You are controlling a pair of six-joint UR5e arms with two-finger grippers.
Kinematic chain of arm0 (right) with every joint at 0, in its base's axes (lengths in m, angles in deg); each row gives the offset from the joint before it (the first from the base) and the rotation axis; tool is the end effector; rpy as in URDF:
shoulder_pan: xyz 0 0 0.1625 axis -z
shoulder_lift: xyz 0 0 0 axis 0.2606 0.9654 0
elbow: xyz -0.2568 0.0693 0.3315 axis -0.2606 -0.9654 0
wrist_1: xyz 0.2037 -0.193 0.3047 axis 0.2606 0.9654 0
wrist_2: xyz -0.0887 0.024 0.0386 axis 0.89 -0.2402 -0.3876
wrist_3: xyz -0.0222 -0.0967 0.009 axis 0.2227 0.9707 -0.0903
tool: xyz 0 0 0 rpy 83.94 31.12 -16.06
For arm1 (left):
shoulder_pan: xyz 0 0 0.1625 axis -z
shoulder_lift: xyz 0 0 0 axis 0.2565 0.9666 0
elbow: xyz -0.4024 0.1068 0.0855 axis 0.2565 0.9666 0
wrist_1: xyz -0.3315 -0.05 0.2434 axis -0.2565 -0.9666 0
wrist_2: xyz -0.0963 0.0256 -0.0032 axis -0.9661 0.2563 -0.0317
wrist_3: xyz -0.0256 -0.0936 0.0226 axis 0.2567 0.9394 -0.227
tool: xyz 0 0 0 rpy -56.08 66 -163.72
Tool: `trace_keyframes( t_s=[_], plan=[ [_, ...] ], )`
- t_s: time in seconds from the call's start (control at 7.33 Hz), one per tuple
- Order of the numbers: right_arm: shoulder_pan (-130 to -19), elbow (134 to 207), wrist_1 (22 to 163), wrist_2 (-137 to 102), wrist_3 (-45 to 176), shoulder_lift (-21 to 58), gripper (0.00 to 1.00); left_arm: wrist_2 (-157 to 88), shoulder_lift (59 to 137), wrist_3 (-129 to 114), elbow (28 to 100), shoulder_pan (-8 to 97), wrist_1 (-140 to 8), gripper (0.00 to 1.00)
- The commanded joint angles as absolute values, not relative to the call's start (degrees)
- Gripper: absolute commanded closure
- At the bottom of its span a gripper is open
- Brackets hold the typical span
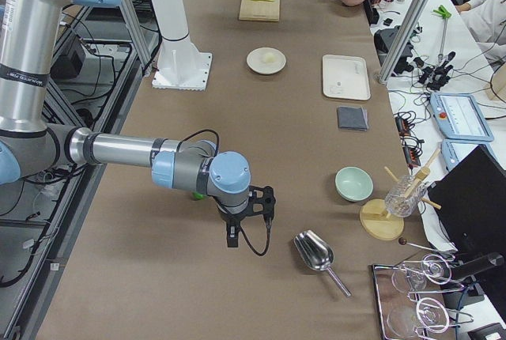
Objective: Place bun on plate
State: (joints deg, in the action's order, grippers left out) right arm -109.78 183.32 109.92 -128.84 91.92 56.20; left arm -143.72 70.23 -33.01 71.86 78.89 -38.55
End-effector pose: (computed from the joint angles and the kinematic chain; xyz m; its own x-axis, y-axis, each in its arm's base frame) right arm 0.0923 -0.3504 0.6614 0.7089 -0.0527 0.7033 0.0461 0.9985 0.0283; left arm -0.0964 -0.4246 0.6579 0.7556 0.1261 -0.6428 -0.0784 0.9916 0.1025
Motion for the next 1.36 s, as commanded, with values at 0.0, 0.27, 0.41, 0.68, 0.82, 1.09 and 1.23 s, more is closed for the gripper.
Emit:
trace_keyframes(
  t_s=[0.0,0.27,0.41,0.68,0.82,1.09,1.23],
  plan=[
    [-109.8,183.3,109.8,-128.9,91.9,56.2,0.00,-143.7,70.2,-33.0,71.9,78.7,-38.6,0.03],
    [-109.8,183.2,109.9,-129.1,91.9,56.5,0.00,-143.7,70.2,-33.0,71.9,78.7,-38.6,0.03],
    [-109.8,183.3,109.8,-129.1,91.9,56.7,0.00,-143.7,70.2,-33.0,71.9,78.8,-38.6,0.03],
    [-109.8,183.2,109.9,-129.1,91.9,56.8,0.00,-143.7,70.3,-33.0,71.9,78.7,-38.6,0.03],
    [-109.8,183.1,110.0,-129.2,91.8,57.0,0.00,-143.7,70.3,-33.0,71.9,78.7,-38.7,0.03],
    [-109.8,183.1,110.0,-129.2,91.8,57.1,0.00,-143.7,70.3,-33.1,71.9,78.7,-38.7,0.03],
    [-109.8,183.1,110.0,-129.3,91.8,57.1,0.00,-143.7,70.3,-33.1,71.9,78.7,-38.7,0.03]
  ],
)
